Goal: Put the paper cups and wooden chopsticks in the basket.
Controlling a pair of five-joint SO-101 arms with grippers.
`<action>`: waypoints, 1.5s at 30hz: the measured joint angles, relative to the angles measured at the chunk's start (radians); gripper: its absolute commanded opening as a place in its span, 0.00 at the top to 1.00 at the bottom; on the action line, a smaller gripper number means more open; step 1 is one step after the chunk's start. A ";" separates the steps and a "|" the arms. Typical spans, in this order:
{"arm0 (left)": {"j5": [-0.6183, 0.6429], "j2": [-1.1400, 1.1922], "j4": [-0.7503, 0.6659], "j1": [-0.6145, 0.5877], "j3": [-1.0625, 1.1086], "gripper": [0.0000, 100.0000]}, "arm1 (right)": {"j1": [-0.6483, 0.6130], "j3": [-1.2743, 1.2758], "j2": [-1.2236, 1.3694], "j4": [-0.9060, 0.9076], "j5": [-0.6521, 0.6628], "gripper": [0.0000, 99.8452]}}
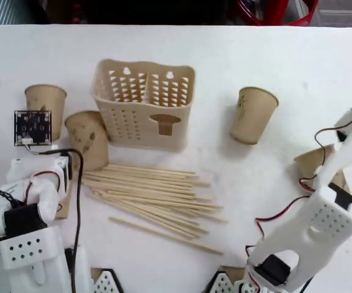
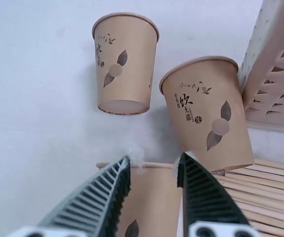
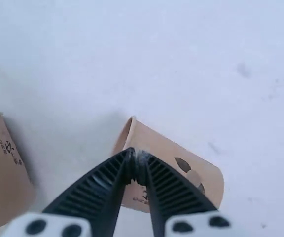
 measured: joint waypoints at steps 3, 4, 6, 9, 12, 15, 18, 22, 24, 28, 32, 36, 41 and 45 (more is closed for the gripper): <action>0.000 0.000 0.000 0.000 0.000 0.83 | 0.020 0.000 -0.060 0.000 0.040 0.99; 0.000 0.000 0.000 0.000 0.000 0.83 | 0.028 0.000 -0.077 0.000 0.051 0.99; 0.000 0.000 0.000 0.000 0.000 0.83 | 0.043 0.006 -0.109 0.000 0.092 0.97; 0.000 0.000 0.000 0.000 0.000 0.83 | 0.026 0.074 -0.155 0.006 0.170 0.86; 0.000 0.000 0.000 0.000 0.000 0.83 | -0.026 0.190 -0.193 0.008 0.123 0.74; 0.000 0.000 0.000 0.000 0.000 0.83 | -0.080 0.315 -0.216 0.008 0.032 0.75; 0.000 0.000 0.000 0.000 0.000 0.83 | -0.146 0.368 -0.215 0.008 -0.038 0.75; 0.000 0.000 0.000 0.000 0.000 0.83 | -0.209 0.373 -0.209 -0.002 -0.072 0.75; 0.000 0.000 0.000 0.000 0.000 0.83 | -0.218 0.374 -0.199 -0.015 -0.087 0.75; 0.000 0.000 0.000 0.000 0.000 0.83 | -0.219 0.374 -0.173 -0.040 -0.120 0.75; 0.000 0.000 0.000 0.000 0.000 0.83 | -0.219 0.368 -0.133 -0.041 -0.124 0.75; 0.000 0.000 0.000 0.000 0.000 0.83 | -0.190 0.307 -0.074 -0.043 -0.124 0.75; 0.000 0.000 0.000 0.000 0.000 0.83 | -0.133 0.201 0.015 -0.015 -0.124 0.75; 0.000 0.000 0.000 0.000 0.000 0.83 | -0.084 0.133 0.075 -0.012 -0.124 0.75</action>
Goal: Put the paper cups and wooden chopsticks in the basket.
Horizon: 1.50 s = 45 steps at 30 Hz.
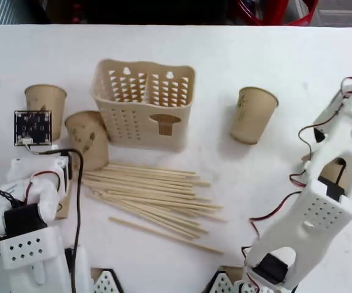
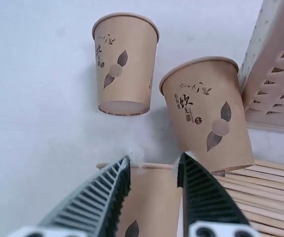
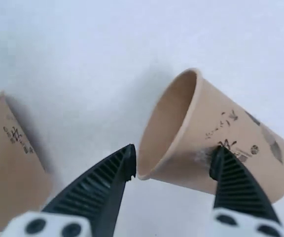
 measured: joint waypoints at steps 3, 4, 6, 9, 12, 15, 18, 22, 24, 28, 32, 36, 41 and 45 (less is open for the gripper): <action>0.000 0.000 0.000 0.000 0.000 0.83 | 0.041 -0.055 0.055 0.002 0.000 0.75; 0.000 0.000 0.000 0.000 0.000 0.83 | 0.054 -0.075 0.071 0.002 0.000 0.75; 0.000 0.000 0.000 0.000 0.000 0.83 | 0.083 -0.115 0.110 0.002 0.021 0.76; 0.000 0.000 0.000 0.000 0.000 0.83 | 0.121 -0.141 0.169 0.014 0.078 0.83; 0.000 0.000 0.000 0.000 0.000 0.83 | 0.129 -0.144 0.212 0.012 0.129 0.93; 0.000 0.000 0.000 0.000 0.000 0.83 | 0.132 -0.152 0.213 0.011 0.158 0.97; 0.000 0.000 0.000 0.000 0.000 0.83 | 0.138 -0.152 0.213 0.002 0.213 0.98; 0.000 0.000 0.000 0.000 0.000 0.83 | 0.137 -0.164 0.213 0.002 0.239 0.98; 0.000 0.000 0.000 0.000 0.000 0.83 | 0.137 -0.186 0.184 0.005 0.239 0.98; 0.000 0.000 0.000 0.000 0.000 0.83 | 0.137 -0.236 0.068 0.012 0.218 0.98; 0.000 0.000 0.000 0.000 0.000 0.83 | 0.137 -0.242 -0.089 0.012 0.161 0.98; 0.000 0.000 0.000 0.000 0.000 0.83 | 0.098 -0.242 -0.282 0.012 0.086 0.98; 0.000 0.000 0.000 0.000 0.000 0.83 | -0.115 -0.244 -0.542 0.009 -0.035 0.98; 0.000 0.000 0.000 0.000 0.000 0.83 | -0.427 -0.249 -0.681 -0.094 -0.101 0.98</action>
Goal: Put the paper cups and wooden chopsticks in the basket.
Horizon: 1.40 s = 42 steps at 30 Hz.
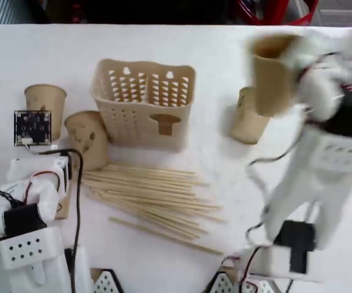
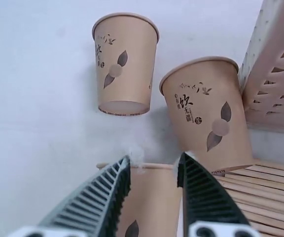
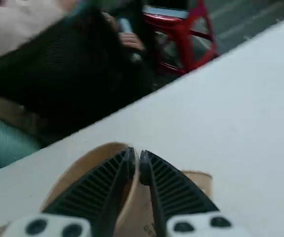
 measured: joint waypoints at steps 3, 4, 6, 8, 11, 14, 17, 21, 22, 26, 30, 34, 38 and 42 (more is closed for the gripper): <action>0.000 0.000 0.000 0.000 0.000 0.83 | -0.221 -0.002 -0.041 -0.130 -0.011 0.98; 0.000 0.000 0.000 0.000 0.000 0.83 | -0.278 -0.002 -0.046 -0.173 -0.012 0.98; 0.000 0.000 0.000 0.000 0.000 0.83 | -0.368 -0.002 -0.048 -0.236 -0.012 0.98; 0.000 0.000 0.000 0.000 0.000 0.83 | -0.434 -0.002 -0.044 -0.276 -0.012 0.98; 0.000 0.000 0.000 0.000 0.000 0.83 | -0.514 -0.002 -0.006 -0.348 0.014 0.98; 0.000 0.000 0.000 0.000 0.000 0.83 | -0.563 -0.002 0.055 -0.433 0.083 0.98; 0.000 0.000 0.000 0.000 0.000 0.83 | -0.563 -0.002 0.100 -0.479 0.104 0.98; 0.000 0.000 0.000 0.000 0.000 0.83 | -0.563 -0.002 0.115 -0.480 0.112 0.98; 0.000 0.000 0.000 0.000 0.000 0.83 | -0.563 0.000 0.117 -0.480 0.112 0.98; 0.000 0.000 -0.014 0.000 0.023 0.83 | -0.537 0.087 0.115 -0.493 0.112 0.98; 0.000 0.000 -0.025 0.000 0.029 0.83 | -0.522 0.207 0.118 -0.514 0.044 0.98; 0.000 0.000 -0.025 0.000 0.029 0.83 | -0.486 0.299 0.118 -0.589 0.029 0.98; 0.000 0.000 -0.025 0.000 0.029 0.83 | -0.486 0.324 0.118 -0.600 0.028 0.94; 0.000 0.000 -0.025 0.000 0.029 0.83 | -0.482 0.325 0.118 -0.589 0.028 0.86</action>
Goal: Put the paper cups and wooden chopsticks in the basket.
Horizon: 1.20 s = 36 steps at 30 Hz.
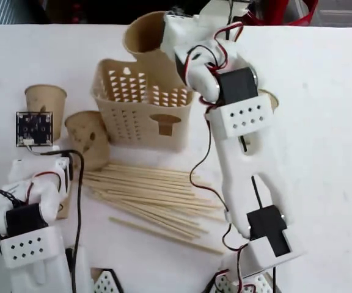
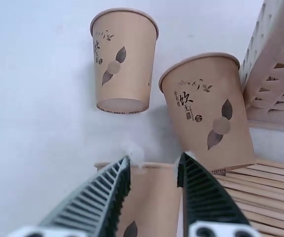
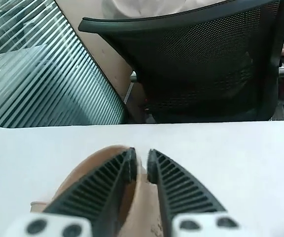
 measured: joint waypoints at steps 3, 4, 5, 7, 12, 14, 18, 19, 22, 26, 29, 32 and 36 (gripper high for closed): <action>0.000 0.000 0.000 0.000 0.000 0.83 | 0.000 0.000 0.000 0.044 0.000 0.84; 0.000 0.000 0.000 0.000 0.000 0.83 | -0.003 0.000 0.000 0.054 0.000 0.84; 0.000 0.000 0.000 0.000 0.000 0.83 | -0.003 0.000 0.000 0.058 0.000 0.84; 0.000 0.000 0.000 0.000 0.000 0.83 | -0.003 0.000 0.000 0.060 0.000 0.84; 0.000 0.000 0.000 0.000 0.000 0.83 | -0.002 0.000 0.000 0.072 0.000 0.84; 0.000 0.000 0.000 0.000 0.000 0.83 | -0.003 0.000 0.000 0.097 0.000 0.84; 0.000 0.000 0.000 0.000 0.000 0.83 | -0.002 0.000 0.000 0.150 0.000 0.84; 0.000 0.000 0.000 0.000 0.000 0.83 | -0.002 0.000 0.000 0.164 0.000 0.85; 0.000 0.000 0.000 0.000 0.000 0.83 | -0.002 0.000 0.000 0.204 0.000 0.90; 0.000 0.000 0.000 0.000 0.000 0.83 | -0.008 0.000 0.000 0.249 0.000 0.95; 0.000 0.000 0.000 0.000 0.000 0.83 | -0.023 0.000 0.000 0.249 -0.002 0.93; 0.000 0.000 0.000 0.000 0.000 0.83 | -0.020 0.000 0.000 0.269 -0.003 0.92; 0.000 0.000 0.000 0.000 0.000 0.83 | -0.043 0.000 0.000 0.331 -0.003 0.92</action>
